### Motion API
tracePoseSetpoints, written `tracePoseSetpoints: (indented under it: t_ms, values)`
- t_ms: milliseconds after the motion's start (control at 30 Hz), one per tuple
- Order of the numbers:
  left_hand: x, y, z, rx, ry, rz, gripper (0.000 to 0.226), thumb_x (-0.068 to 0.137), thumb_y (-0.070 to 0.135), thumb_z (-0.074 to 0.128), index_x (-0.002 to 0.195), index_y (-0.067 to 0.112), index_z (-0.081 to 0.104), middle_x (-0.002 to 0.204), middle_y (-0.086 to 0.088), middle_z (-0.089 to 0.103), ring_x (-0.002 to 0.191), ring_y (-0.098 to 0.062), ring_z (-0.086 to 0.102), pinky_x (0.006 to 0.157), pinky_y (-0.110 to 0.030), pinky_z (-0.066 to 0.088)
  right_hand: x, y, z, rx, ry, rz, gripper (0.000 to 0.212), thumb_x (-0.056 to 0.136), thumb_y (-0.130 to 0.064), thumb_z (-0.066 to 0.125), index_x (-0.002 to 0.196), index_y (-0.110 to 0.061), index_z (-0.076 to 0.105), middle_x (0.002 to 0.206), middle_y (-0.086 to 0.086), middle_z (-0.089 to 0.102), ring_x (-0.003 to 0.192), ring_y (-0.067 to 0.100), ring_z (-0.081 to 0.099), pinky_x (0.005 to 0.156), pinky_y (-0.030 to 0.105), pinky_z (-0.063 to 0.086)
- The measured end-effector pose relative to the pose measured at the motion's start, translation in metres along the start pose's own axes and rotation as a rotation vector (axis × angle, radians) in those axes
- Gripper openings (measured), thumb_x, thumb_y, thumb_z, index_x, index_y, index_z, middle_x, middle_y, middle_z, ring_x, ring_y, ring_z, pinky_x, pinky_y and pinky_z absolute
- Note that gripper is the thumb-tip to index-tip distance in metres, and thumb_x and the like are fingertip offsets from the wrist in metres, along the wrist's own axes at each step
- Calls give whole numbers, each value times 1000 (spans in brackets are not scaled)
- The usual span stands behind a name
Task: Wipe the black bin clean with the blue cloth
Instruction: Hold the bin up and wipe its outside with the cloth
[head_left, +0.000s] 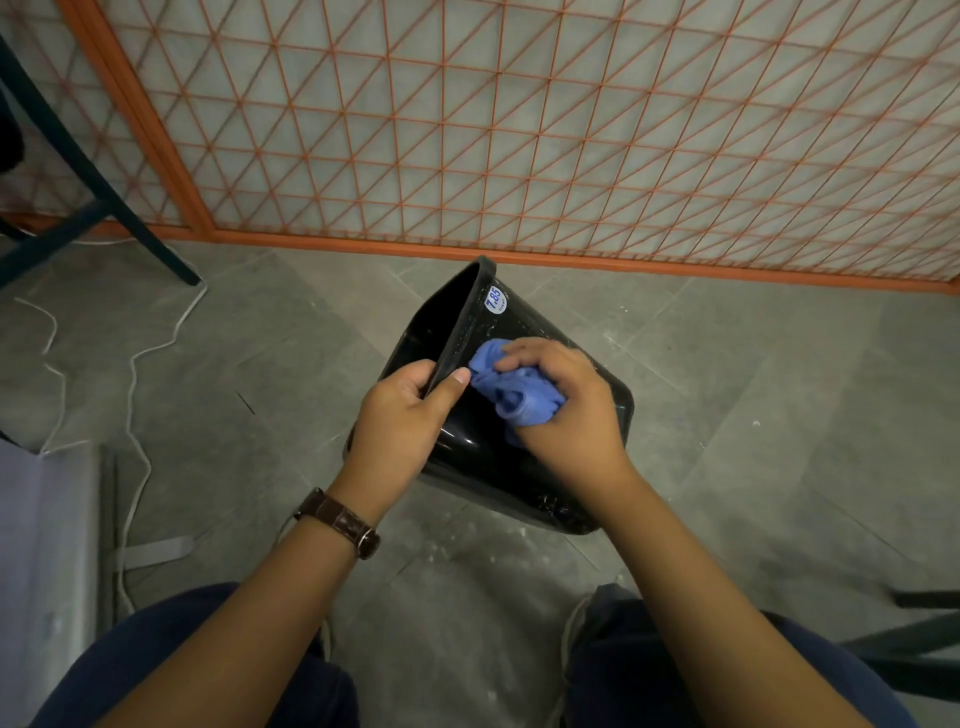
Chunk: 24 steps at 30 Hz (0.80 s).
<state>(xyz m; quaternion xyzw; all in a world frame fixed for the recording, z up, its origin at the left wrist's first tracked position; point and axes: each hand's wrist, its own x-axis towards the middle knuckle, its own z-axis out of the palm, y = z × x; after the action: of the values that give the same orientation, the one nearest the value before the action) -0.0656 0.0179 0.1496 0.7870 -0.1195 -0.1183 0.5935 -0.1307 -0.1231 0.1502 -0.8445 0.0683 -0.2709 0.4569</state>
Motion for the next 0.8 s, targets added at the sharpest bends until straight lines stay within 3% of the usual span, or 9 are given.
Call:
tracePoseSetpoints:
  t_ms: [100,233,333,400,500,567,667,733,800]
  values:
    - [-2,1,4,12,-28,-5,31,87,32,61,59,18,57,51,5,42,54,-11,41,56,-30,37,4,0,-1,60,125,110,28,66,-25,60,94,-26,63,102,-6,65,104,20,58,91,42,47]
    - [-1,-1,5,-8,-23,9,35,80,42,58,66,10,56,53,2,41,54,-11,38,55,-34,36,1,-9,8,-14,51,26,33,69,-31,59,99,-19,65,108,-10,61,104,-2,49,92,24,40]
    - [-1,-2,1,30,-36,22,39,87,33,60,52,22,47,42,10,34,45,-5,30,51,-27,30,3,-10,5,77,0,14,22,65,-24,61,86,-23,66,99,-11,64,102,11,58,90,40,47]
    - [-3,-1,3,44,-37,39,43,88,29,60,51,20,41,39,10,33,42,-5,30,47,-24,29,6,-7,3,139,74,95,22,64,-18,60,82,-29,64,97,-8,66,100,22,60,86,49,50]
    - [-7,0,8,42,-35,59,44,88,25,60,50,21,38,37,10,34,39,-5,32,43,-17,28,10,-7,7,139,178,154,28,68,-19,60,92,-32,61,104,-5,65,105,23,57,91,45,48]
    - [-6,1,8,26,-18,62,43,89,23,59,51,20,39,36,10,36,39,-5,33,43,-17,27,8,-9,12,49,121,86,33,68,-28,59,101,-24,62,111,-4,63,108,18,54,95,36,45]
    - [-2,2,2,-4,27,52,34,89,24,59,63,2,54,46,8,44,48,-2,36,49,-20,33,7,-16,13,22,2,-7,31,68,-31,60,94,-17,68,107,-7,64,104,11,55,92,23,41]
    - [2,2,-1,-89,70,17,29,89,25,59,78,-1,64,65,-11,60,64,-10,48,62,-27,41,8,-17,9,22,-75,-67,22,66,-25,59,83,-15,69,95,-9,66,96,7,59,88,27,44]
    - [5,4,-3,-170,102,-35,25,90,25,59,82,3,67,76,-18,65,72,-16,53,67,-28,44,10,-13,3,-15,-125,-102,18,66,-21,58,78,-15,69,87,-14,65,89,0,59,85,32,46]
